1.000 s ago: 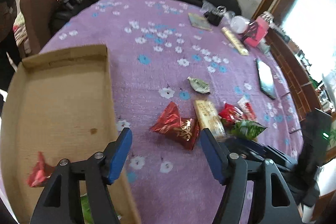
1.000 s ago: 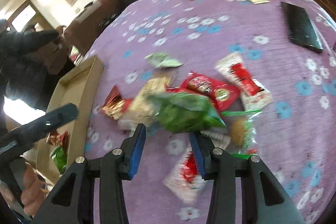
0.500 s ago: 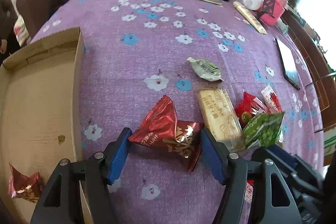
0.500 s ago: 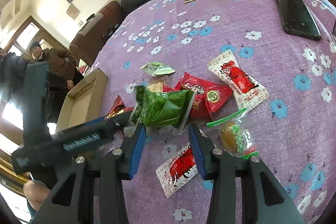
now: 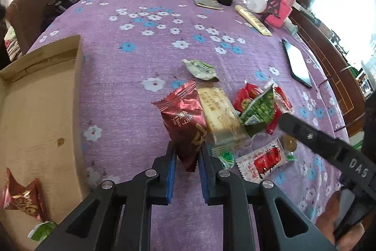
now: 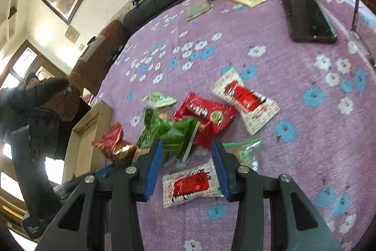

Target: Organize snacks

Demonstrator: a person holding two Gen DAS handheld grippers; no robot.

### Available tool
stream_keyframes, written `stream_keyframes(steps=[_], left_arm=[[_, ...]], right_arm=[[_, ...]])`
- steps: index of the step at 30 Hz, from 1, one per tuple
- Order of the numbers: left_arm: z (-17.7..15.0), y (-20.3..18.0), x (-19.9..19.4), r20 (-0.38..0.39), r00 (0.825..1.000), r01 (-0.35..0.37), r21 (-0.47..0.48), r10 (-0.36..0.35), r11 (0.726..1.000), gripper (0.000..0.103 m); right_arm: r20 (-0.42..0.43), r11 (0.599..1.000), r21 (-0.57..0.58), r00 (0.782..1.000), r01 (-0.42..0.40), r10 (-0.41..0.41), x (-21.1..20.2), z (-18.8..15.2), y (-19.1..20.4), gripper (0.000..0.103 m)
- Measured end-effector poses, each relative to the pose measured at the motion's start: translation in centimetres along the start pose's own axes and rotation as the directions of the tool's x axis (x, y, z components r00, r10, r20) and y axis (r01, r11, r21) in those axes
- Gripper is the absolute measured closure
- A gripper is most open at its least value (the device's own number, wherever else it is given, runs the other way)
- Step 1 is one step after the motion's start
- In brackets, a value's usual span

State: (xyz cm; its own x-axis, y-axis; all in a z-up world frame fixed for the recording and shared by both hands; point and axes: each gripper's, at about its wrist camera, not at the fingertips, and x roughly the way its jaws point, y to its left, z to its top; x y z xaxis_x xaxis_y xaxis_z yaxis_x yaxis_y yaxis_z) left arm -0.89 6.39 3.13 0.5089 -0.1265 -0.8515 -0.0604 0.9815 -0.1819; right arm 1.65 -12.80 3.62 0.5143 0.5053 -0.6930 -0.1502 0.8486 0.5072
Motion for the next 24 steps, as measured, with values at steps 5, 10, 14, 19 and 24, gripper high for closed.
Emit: stream_keyframes(steps=[5,10,14,19,24], left_arm=[[1.2,0.7,0.7,-0.008,0.999,-0.032,-0.036,0.032,0.999,0.067],[2.7,2.1,1.7,-0.028,0.999,-0.048,-0.097,0.046,0.994,0.05],[3.5,2.0,2.9,-0.075,0.997,-0.039,-0.103,0.032,0.994,0.05],[3.4,0.9,3.4,-0.054,0.998,-0.044,-0.058,0.041,0.997,0.089],[2.8,1.2,1.4,-0.017,1.0,-0.004,-0.05,0.003,0.999,0.1]], right_arm=[[0.005,0.999,-0.034,1.0,0.009,-0.008,-0.8,0.3,0.9,0.057],[-0.005,0.998,-0.056,1.0,0.014,-0.014,-1.2,0.5,1.3,0.057],[-0.005,0.997,-0.074,1.0,0.019,-0.019,-1.8,0.9,1.9,0.057],[-0.015,0.996,-0.093,1.0,0.001,-0.002,-2.1,0.8,2.7,0.057],[-0.036,0.993,-0.114,0.999,-0.006,0.002,-1.9,0.3,3.6,0.057]])
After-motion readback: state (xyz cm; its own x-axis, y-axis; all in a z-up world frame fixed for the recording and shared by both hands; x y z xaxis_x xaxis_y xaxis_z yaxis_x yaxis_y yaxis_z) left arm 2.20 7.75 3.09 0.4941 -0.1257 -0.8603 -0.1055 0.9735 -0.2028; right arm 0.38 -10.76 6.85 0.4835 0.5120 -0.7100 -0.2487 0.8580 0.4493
